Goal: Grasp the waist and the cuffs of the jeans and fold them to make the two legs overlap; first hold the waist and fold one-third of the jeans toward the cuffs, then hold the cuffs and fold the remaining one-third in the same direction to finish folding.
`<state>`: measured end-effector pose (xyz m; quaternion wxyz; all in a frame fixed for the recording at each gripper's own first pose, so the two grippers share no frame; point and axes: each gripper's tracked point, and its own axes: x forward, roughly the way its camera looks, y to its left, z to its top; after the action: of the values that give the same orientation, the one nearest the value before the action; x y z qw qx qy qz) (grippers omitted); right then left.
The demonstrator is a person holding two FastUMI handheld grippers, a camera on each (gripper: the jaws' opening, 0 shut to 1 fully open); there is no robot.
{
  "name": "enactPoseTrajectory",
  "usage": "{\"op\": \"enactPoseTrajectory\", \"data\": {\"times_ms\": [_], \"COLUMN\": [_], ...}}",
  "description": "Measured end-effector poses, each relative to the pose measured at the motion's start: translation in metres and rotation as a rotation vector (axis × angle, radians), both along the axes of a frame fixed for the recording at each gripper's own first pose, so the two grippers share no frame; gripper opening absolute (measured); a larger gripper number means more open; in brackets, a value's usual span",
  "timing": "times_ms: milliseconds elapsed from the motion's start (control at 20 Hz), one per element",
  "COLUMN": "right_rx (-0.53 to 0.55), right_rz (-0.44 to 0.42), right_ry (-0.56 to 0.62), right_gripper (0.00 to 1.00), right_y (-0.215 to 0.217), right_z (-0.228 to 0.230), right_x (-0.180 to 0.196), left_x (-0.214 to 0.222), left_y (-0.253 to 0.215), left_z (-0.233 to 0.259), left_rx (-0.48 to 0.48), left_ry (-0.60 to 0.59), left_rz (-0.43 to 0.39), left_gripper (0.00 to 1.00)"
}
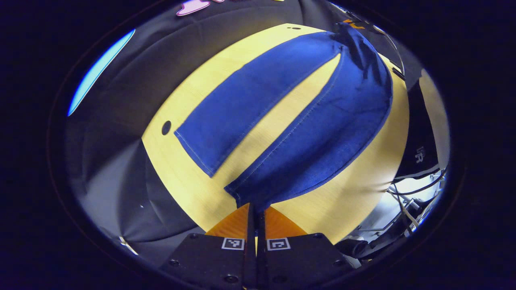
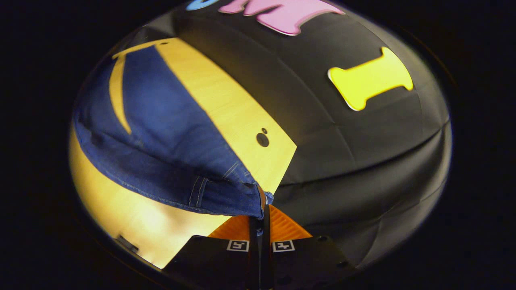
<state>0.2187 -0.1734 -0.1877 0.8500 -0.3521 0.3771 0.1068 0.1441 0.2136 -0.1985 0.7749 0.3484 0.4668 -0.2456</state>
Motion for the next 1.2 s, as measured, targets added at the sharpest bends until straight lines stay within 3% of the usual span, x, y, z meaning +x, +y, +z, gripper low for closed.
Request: {"op": "enactPoseTrajectory", "data": {"times_ms": [200,400,550,700,800,950,1000,1200], "right_rx": [0.139,0.263,0.337,0.310,0.323,0.417,0.448,0.523], "right_rz": [-0.200,-0.401,-0.484,-0.496,-0.524,-0.584,-0.609,-0.679], "right_ry": [0.020,0.085,0.135,0.157,0.127,0.115,0.099,-0.060], "right_gripper": [0.06,0.06,0.06,0.08,0.16,0.77,0.98,0.98], "right_y": [0.006,0.013,0.023,0.022,0.020,0.023,0.021,0.008], "right_z": [0.023,0.033,0.037,0.050,0.064,0.097,0.106,0.145], "right_x": [0.014,0.015,0.014,0.008,0.009,-0.003,-0.008,-0.031], "left_x": [0.059,0.136,0.166,0.181,0.189,0.197,0.195,0.186], "left_y": [-0.005,0.013,0.013,0.010,0.017,0.021,0.018,-0.012], "left_z": [0.004,-0.025,-0.060,-0.076,-0.077,-0.055,-0.043,0.012], "left_rx": [-0.156,-0.166,-0.141,-0.130,-0.116,-0.156,-0.183,-0.321], "left_ry": [0.048,0.047,0.059,0.019,-0.035,-0.164,-0.214,-0.445], "left_rz": [0.150,0.277,0.338,0.368,0.389,0.430,0.448,0.498], "left_gripper": [0.06,0.06,0.06,0.08,0.25,1.00,0.98,0.98]}}
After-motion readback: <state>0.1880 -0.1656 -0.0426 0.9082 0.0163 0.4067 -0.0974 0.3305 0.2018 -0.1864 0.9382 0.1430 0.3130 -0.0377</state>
